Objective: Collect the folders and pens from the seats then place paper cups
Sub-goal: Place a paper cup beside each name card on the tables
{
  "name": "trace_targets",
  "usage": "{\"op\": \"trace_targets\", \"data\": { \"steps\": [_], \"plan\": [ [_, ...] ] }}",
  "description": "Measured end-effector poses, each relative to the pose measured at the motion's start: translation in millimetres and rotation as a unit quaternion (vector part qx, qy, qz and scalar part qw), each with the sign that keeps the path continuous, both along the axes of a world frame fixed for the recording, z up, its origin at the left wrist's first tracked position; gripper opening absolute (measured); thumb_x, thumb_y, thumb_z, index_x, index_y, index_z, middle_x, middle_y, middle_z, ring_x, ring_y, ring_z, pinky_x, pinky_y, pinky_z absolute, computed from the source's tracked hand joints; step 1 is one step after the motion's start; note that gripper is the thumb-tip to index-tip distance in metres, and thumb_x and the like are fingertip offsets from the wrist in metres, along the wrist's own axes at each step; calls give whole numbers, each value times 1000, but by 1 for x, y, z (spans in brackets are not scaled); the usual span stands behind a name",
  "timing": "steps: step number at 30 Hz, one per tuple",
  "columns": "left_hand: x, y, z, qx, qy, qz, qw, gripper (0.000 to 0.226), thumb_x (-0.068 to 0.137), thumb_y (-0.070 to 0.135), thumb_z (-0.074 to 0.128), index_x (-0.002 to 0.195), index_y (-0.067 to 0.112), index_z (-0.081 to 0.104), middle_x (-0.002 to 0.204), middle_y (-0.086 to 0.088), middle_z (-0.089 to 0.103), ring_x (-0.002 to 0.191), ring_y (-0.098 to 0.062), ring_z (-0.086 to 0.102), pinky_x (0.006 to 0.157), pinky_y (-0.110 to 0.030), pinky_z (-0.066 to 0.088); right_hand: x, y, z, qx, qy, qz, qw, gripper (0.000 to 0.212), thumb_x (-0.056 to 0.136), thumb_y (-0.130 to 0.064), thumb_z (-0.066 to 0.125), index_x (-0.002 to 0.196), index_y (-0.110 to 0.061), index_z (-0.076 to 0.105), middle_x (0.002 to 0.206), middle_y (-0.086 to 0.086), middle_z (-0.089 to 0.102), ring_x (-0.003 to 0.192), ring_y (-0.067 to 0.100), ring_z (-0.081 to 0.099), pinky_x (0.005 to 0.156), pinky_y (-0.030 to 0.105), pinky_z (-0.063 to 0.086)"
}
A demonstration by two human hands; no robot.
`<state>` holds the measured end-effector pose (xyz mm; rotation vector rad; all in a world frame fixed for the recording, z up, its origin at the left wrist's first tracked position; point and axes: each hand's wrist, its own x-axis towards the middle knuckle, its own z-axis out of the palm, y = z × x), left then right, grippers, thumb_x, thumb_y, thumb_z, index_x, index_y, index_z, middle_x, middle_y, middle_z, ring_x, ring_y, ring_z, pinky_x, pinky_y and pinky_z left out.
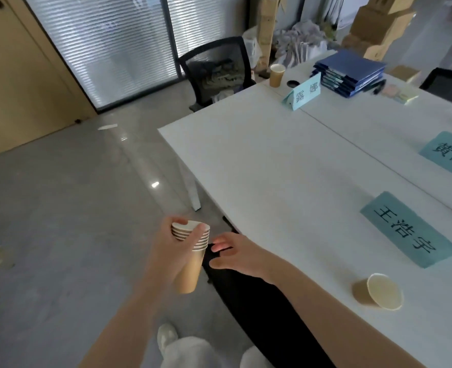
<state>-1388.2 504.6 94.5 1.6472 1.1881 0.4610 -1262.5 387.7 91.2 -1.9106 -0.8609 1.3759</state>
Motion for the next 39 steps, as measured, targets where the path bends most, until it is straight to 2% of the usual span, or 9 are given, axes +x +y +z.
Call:
{"op": "trace_targets", "data": {
  "steps": [7,9,11,14,18,22,26,32,39],
  "plan": [
    [-63,138,13,-40,-66,59,995,22,83,30,74,83,19,55,85,11,63,65,8,59,57,-5,42,-77,152,11,27,38,34,998,55,76,-29,78,126,-18,57,123,-4,63,114,11,59,103,35,47],
    [-82,181,15,-53,-82,73,993,34,74,42,78,85,18,57,82,11,64,60,11,58,60,-9,44,-96,196,9,24,48,18,998,58,73,-34,79,126,-21,56,123,-3,61,114,13,59,102,39,49],
    [-95,218,16,-69,-89,91,990,47,62,54,78,85,18,59,81,10,66,69,0,62,66,-20,48,-109,230,10,24,69,1,997,55,78,-30,77,127,-20,54,124,2,59,114,18,60,99,41,51],
    [-103,267,8,-79,-94,107,987,27,81,38,75,83,17,59,78,7,64,69,-7,59,64,-23,44,-119,274,11,22,96,-9,995,59,81,-27,75,133,-20,49,127,3,55,114,21,61,94,43,54],
    [-91,313,0,-88,-109,117,983,23,85,37,71,83,17,59,75,5,64,61,-3,60,62,-26,45,-116,321,8,16,98,-27,995,67,79,-25,76,136,-20,42,128,1,53,112,21,61,89,44,57],
    [-66,354,-8,-84,-116,111,983,39,81,43,74,107,19,57,98,2,65,83,-8,64,69,-23,47,-92,366,2,21,123,-58,990,63,80,-23,77,135,-17,46,128,4,54,112,22,62,87,43,58],
    [-17,419,-14,-97,-120,75,985,42,86,32,71,121,19,52,112,-2,63,92,-9,62,75,-22,46,-39,433,-4,18,153,-79,985,64,81,-20,76,137,-15,44,131,6,53,113,25,62,90,44,57],
    [68,525,-13,-150,-129,64,978,68,57,65,74,114,30,58,109,2,68,94,-12,67,86,-38,53,51,532,-3,26,102,-81,991,68,79,-25,77,138,-20,44,131,2,53,113,20,59,90,35,57],
    [153,629,-18,-152,-93,24,984,67,55,69,74,112,37,59,114,-1,66,102,-17,67,96,-49,52,136,620,-5,12,30,-102,994,73,76,-29,79,139,-23,43,131,-1,54,114,17,56,95,32,50]
  ]
}}
